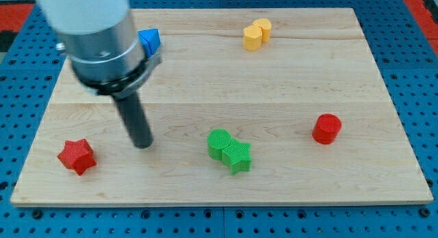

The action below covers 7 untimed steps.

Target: Move the red circle to the red star

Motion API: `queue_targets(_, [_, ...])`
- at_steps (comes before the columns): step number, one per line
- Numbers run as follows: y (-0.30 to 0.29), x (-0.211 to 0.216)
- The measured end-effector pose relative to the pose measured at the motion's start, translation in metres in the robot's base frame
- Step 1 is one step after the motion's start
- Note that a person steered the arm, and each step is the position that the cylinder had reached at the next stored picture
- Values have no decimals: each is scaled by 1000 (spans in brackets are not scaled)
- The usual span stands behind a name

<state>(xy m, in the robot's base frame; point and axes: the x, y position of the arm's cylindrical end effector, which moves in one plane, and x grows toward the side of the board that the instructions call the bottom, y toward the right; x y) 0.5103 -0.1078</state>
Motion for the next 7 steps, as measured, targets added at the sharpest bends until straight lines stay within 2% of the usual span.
queue_targets(1, [35,-45])
queue_targets(2, [114,-67])
queue_targets(3, [221,-72])
queue_targets(5, [395,-37])
queue_targets(6, [396,5])
queue_targets(7, [373,12])
